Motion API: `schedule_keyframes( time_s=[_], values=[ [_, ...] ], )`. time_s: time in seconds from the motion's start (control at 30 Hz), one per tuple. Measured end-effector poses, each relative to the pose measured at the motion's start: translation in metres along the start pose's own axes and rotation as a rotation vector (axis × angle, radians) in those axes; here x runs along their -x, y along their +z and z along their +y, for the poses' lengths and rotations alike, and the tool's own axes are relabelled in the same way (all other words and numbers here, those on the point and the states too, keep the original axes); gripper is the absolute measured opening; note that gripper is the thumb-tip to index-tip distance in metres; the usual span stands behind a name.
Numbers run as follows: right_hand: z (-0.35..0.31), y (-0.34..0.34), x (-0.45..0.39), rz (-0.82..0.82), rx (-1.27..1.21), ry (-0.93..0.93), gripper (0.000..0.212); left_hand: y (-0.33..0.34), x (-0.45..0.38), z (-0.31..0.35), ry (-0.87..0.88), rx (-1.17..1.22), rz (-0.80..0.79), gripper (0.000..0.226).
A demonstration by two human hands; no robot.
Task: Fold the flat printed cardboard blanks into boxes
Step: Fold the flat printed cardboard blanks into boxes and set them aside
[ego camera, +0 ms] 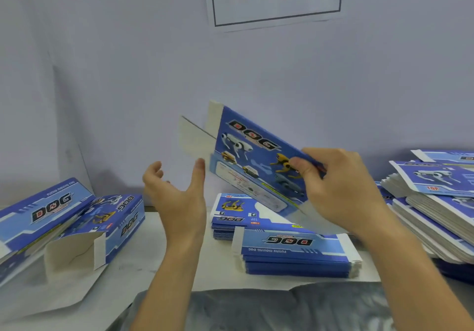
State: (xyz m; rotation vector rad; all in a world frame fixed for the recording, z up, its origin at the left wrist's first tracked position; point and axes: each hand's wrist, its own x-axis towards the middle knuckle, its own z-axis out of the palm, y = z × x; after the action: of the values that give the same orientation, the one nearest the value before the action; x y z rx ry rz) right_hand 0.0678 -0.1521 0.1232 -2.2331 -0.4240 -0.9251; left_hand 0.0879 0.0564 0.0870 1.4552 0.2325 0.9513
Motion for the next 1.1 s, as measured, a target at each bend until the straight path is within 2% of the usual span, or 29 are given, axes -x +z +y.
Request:
schedule_keyframes(
  time_s=[0.07, 0.13, 0.2, 0.3, 0.37, 0.43, 0.5, 0.57, 0.67, 0.77, 0.83, 0.9, 1.0, 1.1],
  values=[
    [-0.006, -0.004, -0.001, -0.017, -0.111, -0.024, 0.047, -0.001, 0.000, 0.002, -0.196, 0.136, -0.150, 0.090],
    [-0.011, -0.008, -0.001, -0.057, -0.169, -0.029, 0.046, -0.003, 0.000, 0.000, -0.290, 0.270, -0.286, 0.084],
    [-0.013, -0.010, 0.000, -0.130, -0.187, -0.026, 0.042, -0.002, -0.001, -0.002, -0.307, 0.287, -0.296, 0.078],
    [-0.015, -0.012, -0.001, -0.214, -0.224, -0.027, 0.039, 0.002, -0.002, -0.005, -0.379, 0.237, -0.231, 0.102],
    [-0.016, -0.013, -0.001, -0.176, -0.295, 0.005, 0.029, -0.001, -0.001, -0.009, -0.413, 0.238, -0.249, 0.113],
    [-0.019, -0.014, 0.000, -0.106, -0.402, 0.053, 0.015, -0.008, 0.000, -0.014, -0.420, 0.297, -0.311, 0.105],
    [-0.019, -0.015, 0.000, -0.056, -0.461, 0.086, 0.011, -0.012, -0.001, -0.019, -0.435, 0.430, -0.309, 0.091],
    [-0.018, -0.018, 0.000, -0.052, -0.480, 0.118, 0.018, -0.013, -0.005, -0.022, -0.450, 0.524, -0.263, 0.086],
    [-0.018, -0.018, 0.001, -0.095, -0.493, 0.143, 0.040, -0.014, -0.008, -0.024, -0.442, 0.566, -0.264, 0.073],
    [-0.019, -0.014, 0.001, -0.076, -0.520, 0.122, 0.043, -0.015, -0.011, -0.030, -0.450, 0.574, -0.265, 0.057],
    [-0.016, -0.016, -0.001, 0.019, -0.559, 0.137, 0.032, -0.017, -0.014, -0.036, -0.472, 0.591, -0.229, 0.045],
    [-0.010, -0.023, -0.003, 0.166, -0.598, 0.153, 0.026, -0.022, -0.017, -0.042, -0.530, 0.629, -0.179, 0.044],
    [-0.001, -0.033, -0.005, 0.408, -0.469, 0.165, 0.046, -0.026, -0.018, -0.045, -0.609, 0.595, -0.116, 0.057],
    [0.000, -0.036, -0.006, 0.597, -0.283, 0.160, 0.056, -0.020, -0.016, -0.048, -0.623, 0.444, -0.036, 0.048]
  ],
)
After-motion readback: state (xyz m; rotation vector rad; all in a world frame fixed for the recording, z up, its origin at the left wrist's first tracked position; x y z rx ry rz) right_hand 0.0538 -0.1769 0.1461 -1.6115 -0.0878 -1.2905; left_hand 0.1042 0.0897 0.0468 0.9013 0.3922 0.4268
